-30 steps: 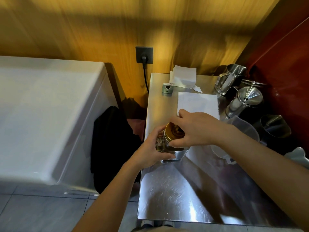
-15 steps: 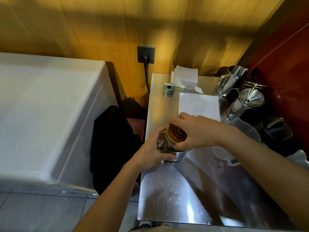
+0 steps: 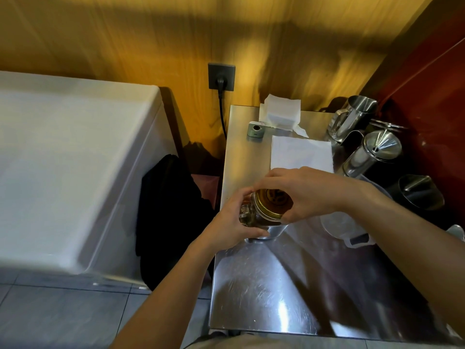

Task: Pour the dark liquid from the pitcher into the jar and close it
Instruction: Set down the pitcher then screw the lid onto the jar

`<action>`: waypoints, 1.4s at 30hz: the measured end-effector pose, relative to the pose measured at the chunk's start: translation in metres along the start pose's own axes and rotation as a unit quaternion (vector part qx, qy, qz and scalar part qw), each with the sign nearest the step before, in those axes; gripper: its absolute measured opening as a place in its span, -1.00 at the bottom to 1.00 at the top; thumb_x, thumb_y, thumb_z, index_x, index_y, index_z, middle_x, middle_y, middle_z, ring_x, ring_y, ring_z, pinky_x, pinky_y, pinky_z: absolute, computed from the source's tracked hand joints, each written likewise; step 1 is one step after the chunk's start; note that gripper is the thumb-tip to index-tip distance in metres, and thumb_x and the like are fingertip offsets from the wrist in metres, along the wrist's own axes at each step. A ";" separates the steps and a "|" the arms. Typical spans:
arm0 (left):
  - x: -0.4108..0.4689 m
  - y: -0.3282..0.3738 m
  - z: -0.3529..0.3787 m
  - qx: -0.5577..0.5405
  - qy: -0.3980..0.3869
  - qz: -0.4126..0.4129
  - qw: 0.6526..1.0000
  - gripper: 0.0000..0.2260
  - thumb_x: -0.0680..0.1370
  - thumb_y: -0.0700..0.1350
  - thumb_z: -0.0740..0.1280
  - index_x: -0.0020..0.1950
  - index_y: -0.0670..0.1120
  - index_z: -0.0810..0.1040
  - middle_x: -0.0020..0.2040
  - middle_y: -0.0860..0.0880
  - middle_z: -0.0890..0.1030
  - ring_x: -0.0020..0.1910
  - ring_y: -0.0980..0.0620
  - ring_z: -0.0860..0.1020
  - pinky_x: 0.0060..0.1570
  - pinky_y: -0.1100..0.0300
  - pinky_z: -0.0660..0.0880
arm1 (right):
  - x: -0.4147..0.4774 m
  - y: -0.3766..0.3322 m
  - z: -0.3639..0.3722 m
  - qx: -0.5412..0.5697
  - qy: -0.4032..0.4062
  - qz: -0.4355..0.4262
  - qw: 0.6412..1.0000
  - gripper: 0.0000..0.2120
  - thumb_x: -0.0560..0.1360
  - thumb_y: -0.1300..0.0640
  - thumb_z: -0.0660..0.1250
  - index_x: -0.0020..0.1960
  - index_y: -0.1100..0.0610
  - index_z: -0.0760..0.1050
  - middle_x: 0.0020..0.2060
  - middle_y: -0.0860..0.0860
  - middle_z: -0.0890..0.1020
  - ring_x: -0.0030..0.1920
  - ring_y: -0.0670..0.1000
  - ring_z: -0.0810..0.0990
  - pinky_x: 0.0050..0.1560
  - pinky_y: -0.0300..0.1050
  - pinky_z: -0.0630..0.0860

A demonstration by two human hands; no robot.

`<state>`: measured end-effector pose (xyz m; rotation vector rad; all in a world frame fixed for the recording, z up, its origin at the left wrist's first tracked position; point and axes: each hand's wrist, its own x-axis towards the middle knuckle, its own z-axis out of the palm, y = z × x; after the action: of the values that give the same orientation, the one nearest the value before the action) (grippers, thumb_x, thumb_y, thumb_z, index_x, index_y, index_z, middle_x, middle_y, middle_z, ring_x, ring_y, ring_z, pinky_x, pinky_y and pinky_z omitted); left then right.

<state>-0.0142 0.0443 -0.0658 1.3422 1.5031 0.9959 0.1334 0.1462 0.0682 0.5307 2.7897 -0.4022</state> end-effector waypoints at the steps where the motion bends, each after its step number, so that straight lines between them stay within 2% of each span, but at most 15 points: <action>1: 0.000 0.001 -0.001 -0.001 -0.001 0.004 1.000 -0.24 0.24 0.12 0.59 0.19 0.56 0.19 0.34 0.11 0.44 0.35 0.14 0.43 0.37 0.12 0.41 | 0.001 0.000 0.000 -0.011 0.003 0.003 1.000 -0.34 0.32 -0.05 0.45 0.33 -0.11 0.22 0.13 -0.02 0.46 0.00 -0.03 0.42 -0.11 -0.21 0.42; 5: 0.000 0.003 -0.001 -0.001 0.001 0.015 1.000 -0.24 0.24 0.10 0.59 0.24 0.51 0.22 0.35 0.06 0.45 0.35 0.07 0.44 0.38 -0.02 0.43 | 0.008 -0.001 0.004 -0.082 0.040 0.060 0.994 -0.35 0.29 -0.36 0.31 0.24 -0.03 0.31 -0.04 0.00 0.55 -0.12 0.01 0.48 -0.22 -0.15 0.43; 8: 0.000 0.002 -0.002 -0.009 -0.002 0.015 1.000 -0.23 0.27 0.02 0.61 0.26 0.48 0.24 0.34 0.05 0.46 0.35 0.06 0.45 0.36 -0.07 0.45 | 0.008 -0.005 0.009 -0.095 0.064 0.108 0.988 -0.28 0.25 -0.52 0.12 0.11 0.03 0.35 -0.25 -0.04 0.47 -0.28 -0.03 0.44 -0.43 -0.24 0.26; 10: 0.000 0.002 -0.002 -0.014 -0.004 0.013 1.000 -0.22 0.28 -0.01 0.62 0.34 0.36 0.27 0.35 0.04 0.46 0.35 0.04 0.45 0.35 -0.10 0.46 | 0.007 -0.005 0.010 -0.115 0.079 0.108 0.984 -0.20 0.19 -0.58 0.02 0.13 0.01 0.32 -0.21 -0.03 0.50 -0.29 -0.03 0.45 -0.43 -0.23 0.23; 13: 0.001 0.000 0.000 -0.002 -0.005 0.006 1.000 -0.19 0.27 0.04 0.60 0.38 0.26 0.24 0.36 0.03 0.44 0.36 0.04 0.43 0.37 -0.09 0.43 | 0.004 -0.001 -0.001 -0.056 0.019 0.079 0.995 -0.23 0.24 -0.49 0.21 0.32 -0.13 0.19 0.07 -0.06 0.47 -0.03 0.00 0.49 -0.21 -0.17 0.37; 16: 0.003 -0.002 0.000 0.010 -0.006 0.003 1.000 -0.21 0.28 0.03 0.62 0.33 0.38 0.22 0.37 0.07 0.43 0.37 0.08 0.42 0.39 -0.06 0.42 | 0.004 0.000 -0.010 0.015 -0.053 0.040 0.998 -0.35 0.32 -0.15 0.42 0.32 -0.14 0.22 0.00 -0.08 0.39 -0.04 -0.04 0.41 -0.20 -0.30 0.36; 20: 0.003 -0.003 0.000 0.005 -0.015 0.003 1.000 -0.20 0.30 0.03 0.61 0.35 0.36 0.20 0.37 0.08 0.43 0.36 0.07 0.43 0.37 -0.07 0.45 | 0.007 -0.009 -0.004 -0.107 0.034 0.117 0.987 -0.26 0.23 -0.51 0.17 0.17 0.02 0.35 -0.20 -0.04 0.48 -0.21 -0.01 0.45 -0.32 -0.17 0.32; 22: 0.003 -0.003 0.000 0.001 -0.014 0.003 1.000 -0.20 0.29 0.05 0.61 0.36 0.35 0.20 0.37 0.08 0.42 0.37 0.06 0.43 0.37 -0.07 0.45 | 0.005 -0.009 0.000 -0.107 0.041 0.126 0.985 -0.13 0.16 -0.58 0.04 0.25 -0.02 0.31 -0.09 0.00 0.54 -0.18 0.00 0.47 -0.29 -0.17 0.31; 25: 0.005 -0.006 0.001 0.004 -0.013 0.004 1.000 -0.18 0.28 0.04 0.61 0.39 0.31 0.21 0.37 0.08 0.42 0.37 0.07 0.42 0.38 -0.08 0.43 | -0.002 -0.005 -0.004 -0.026 -0.002 0.102 0.994 -0.19 0.23 -0.48 0.23 0.38 -0.18 0.12 0.17 -0.02 0.43 -0.06 -0.04 0.41 -0.21 -0.20 0.31; 27: 0.006 -0.006 0.001 0.008 -0.015 0.000 1.000 -0.18 0.28 0.04 0.61 0.38 0.32 0.21 0.37 0.10 0.42 0.37 0.08 0.41 0.38 -0.07 0.43 | -0.003 -0.006 -0.007 -0.027 -0.024 0.086 0.996 -0.28 0.29 -0.30 0.36 0.35 -0.21 0.13 0.13 -0.03 0.41 -0.09 -0.05 0.40 -0.27 -0.23 0.30; 31: 0.006 -0.006 0.000 0.003 -0.016 0.000 1.000 -0.19 0.27 0.06 0.61 0.37 0.33 0.23 0.35 0.12 0.42 0.35 0.11 0.43 0.35 -0.06 0.46 | 0.000 -0.013 -0.004 -0.117 0.034 0.140 0.983 -0.23 0.23 -0.54 0.12 0.20 0.00 0.31 -0.22 -0.06 0.45 -0.26 -0.01 0.43 -0.45 -0.27 0.18; 33: 0.005 -0.005 0.000 -0.002 -0.016 0.002 1.000 -0.19 0.26 0.08 0.60 0.38 0.29 0.24 0.36 0.09 0.43 0.36 0.08 0.43 0.36 -0.08 0.45 | -0.001 -0.012 -0.001 -0.112 0.046 0.134 0.983 -0.16 0.18 -0.58 0.06 0.23 -0.01 0.29 -0.17 -0.06 0.46 -0.25 -0.01 0.42 -0.42 -0.23 0.21; 36: 0.006 -0.004 0.000 0.005 -0.019 0.005 1.000 -0.19 0.25 0.08 0.60 0.37 0.30 0.22 0.36 0.07 0.42 0.36 0.06 0.42 0.37 -0.10 0.43 | -0.003 -0.010 -0.001 -0.077 0.030 0.098 0.992 -0.28 0.25 -0.44 0.24 0.30 -0.15 0.16 -0.01 -0.08 0.44 -0.23 -0.04 0.40 -0.41 -0.27 0.21; 40: 0.006 -0.003 -0.001 0.002 -0.023 0.006 1.000 -0.20 0.25 0.07 0.60 0.37 0.26 0.25 0.37 0.05 0.44 0.37 0.03 0.43 0.36 -0.11 0.45 | -0.002 -0.015 -0.005 -0.137 0.095 0.154 0.974 -0.27 0.21 -0.58 -0.01 -0.03 0.02 0.36 -0.40 -0.11 0.39 -0.43 -0.09 0.33 -0.47 -0.21 0.15; 42: 0.005 -0.003 -0.002 0.006 -0.022 0.005 1.000 -0.20 0.26 0.05 0.61 0.37 0.29 0.23 0.37 0.05 0.43 0.37 0.04 0.42 0.37 -0.12 0.43 | -0.005 -0.010 -0.003 -0.105 0.078 0.148 0.980 -0.21 0.19 -0.59 0.01 0.15 -0.04 0.33 -0.19 -0.06 0.51 -0.32 -0.05 0.42 -0.37 -0.17 0.27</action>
<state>-0.0171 0.0493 -0.0685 1.3726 1.4731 0.9593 0.1334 0.1365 0.0746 0.9448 2.7896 -0.0004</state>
